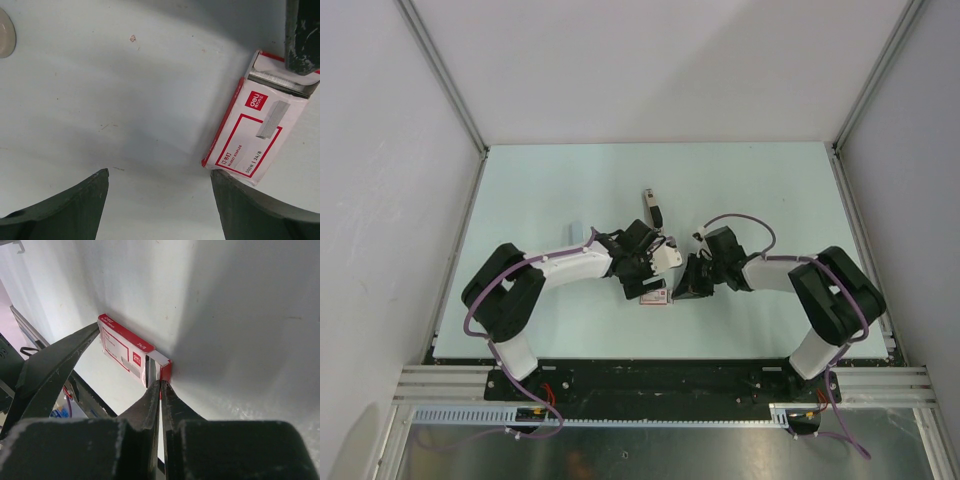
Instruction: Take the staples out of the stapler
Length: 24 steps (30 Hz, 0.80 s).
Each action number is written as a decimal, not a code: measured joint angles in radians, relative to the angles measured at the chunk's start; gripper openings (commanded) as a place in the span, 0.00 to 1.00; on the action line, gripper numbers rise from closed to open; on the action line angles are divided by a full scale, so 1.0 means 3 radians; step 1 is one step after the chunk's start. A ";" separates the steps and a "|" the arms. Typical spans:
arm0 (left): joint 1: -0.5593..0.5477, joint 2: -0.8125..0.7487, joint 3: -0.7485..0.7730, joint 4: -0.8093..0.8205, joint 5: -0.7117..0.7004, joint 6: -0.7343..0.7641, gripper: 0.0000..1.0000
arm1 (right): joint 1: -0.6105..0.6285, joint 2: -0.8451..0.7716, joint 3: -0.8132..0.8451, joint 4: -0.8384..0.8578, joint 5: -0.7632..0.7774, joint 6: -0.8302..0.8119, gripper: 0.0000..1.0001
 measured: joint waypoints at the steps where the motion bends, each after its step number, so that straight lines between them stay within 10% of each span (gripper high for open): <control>1: 0.0000 0.0000 0.0000 0.0000 0.0000 0.0001 0.87 | 0.0006 0.0009 0.0000 0.0020 -0.0001 0.0010 0.07; 24: 0.0000 -0.0001 0.0000 0.0008 -0.0017 0.0001 0.87 | -0.0022 0.0153 -0.0001 0.0169 -0.0248 0.0069 0.23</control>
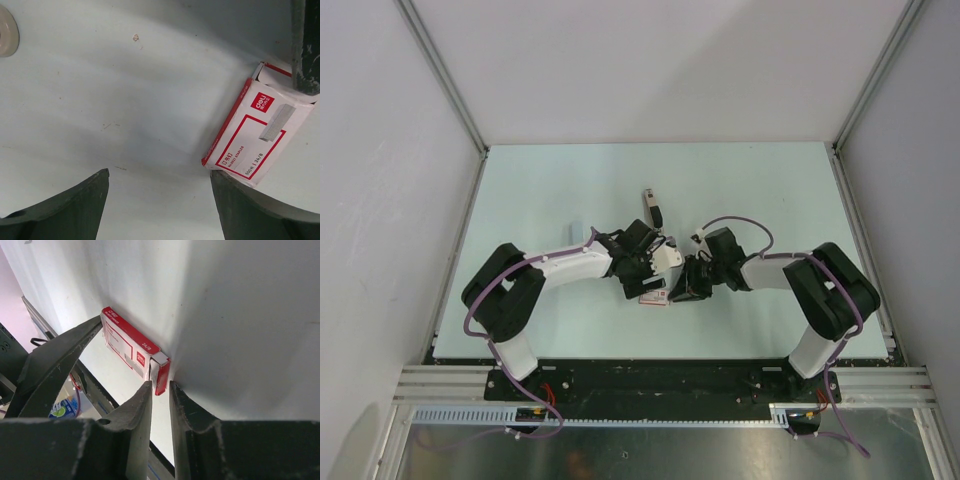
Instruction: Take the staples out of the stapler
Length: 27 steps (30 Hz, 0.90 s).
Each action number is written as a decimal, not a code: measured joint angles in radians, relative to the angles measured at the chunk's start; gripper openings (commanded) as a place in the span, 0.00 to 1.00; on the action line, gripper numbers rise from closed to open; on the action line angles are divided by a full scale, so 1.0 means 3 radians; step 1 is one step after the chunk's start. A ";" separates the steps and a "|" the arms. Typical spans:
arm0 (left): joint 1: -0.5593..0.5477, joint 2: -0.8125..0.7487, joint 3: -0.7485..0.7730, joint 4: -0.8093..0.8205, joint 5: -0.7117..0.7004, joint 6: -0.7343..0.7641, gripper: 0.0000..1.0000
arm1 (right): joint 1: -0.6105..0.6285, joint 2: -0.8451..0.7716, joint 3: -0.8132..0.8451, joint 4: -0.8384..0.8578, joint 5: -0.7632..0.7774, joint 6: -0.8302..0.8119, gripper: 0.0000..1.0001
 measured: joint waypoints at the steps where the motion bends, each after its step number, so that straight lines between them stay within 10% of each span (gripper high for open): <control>1: 0.0000 0.0000 0.0000 0.0000 0.0000 0.0000 0.87 | -0.0009 -0.0008 -0.0005 -0.0011 -0.0001 -0.0006 0.21; 10: -0.0001 0.0000 0.0000 0.0000 0.0000 0.0000 0.86 | -0.0027 -0.0031 -0.0085 0.0069 -0.0050 0.0043 0.01; 27: -0.0027 -0.0034 0.0000 -0.0022 -0.0028 -0.0028 0.92 | -0.0050 -0.0123 -0.0088 0.0055 -0.0095 0.0103 0.18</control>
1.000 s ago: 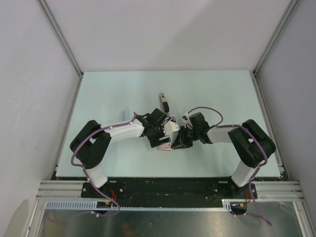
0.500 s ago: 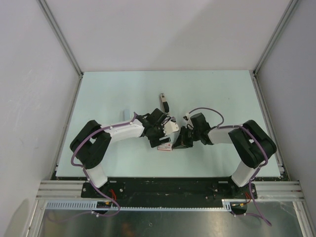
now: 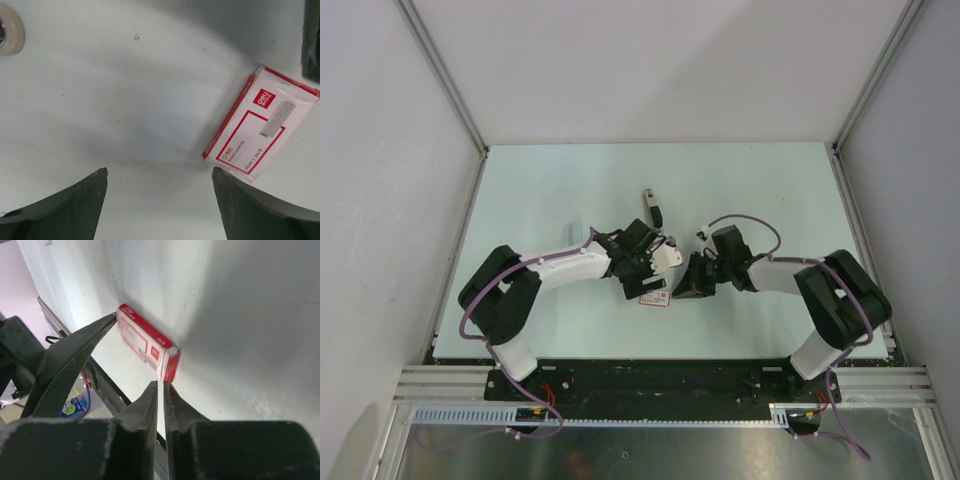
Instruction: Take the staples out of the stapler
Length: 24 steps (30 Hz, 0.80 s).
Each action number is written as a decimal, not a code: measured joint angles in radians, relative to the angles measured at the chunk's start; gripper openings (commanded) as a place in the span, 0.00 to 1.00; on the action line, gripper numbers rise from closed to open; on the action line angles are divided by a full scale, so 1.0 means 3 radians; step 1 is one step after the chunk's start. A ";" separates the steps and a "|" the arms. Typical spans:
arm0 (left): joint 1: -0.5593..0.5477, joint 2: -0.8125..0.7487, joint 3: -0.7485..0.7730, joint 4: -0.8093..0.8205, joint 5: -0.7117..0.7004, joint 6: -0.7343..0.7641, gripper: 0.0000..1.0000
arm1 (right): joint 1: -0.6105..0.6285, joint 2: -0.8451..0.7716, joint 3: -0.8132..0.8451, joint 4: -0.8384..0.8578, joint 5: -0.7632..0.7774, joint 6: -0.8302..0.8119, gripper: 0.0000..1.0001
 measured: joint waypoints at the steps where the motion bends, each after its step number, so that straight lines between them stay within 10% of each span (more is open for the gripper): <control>1: 0.0018 -0.0031 0.0004 -0.0020 -0.0001 -0.0003 0.94 | -0.0041 -0.0086 -0.0001 -0.0071 0.0003 -0.0032 0.21; 8: 0.0448 -0.0599 0.0361 -0.0375 0.0018 -0.0081 0.99 | -0.0267 -0.0702 0.0112 -0.0708 0.0102 -0.0359 0.39; 24: 0.1520 -0.2635 0.0072 -0.0689 -0.0004 -0.0586 0.99 | 0.0083 -0.1653 0.0649 -0.1175 0.1433 -0.0922 0.41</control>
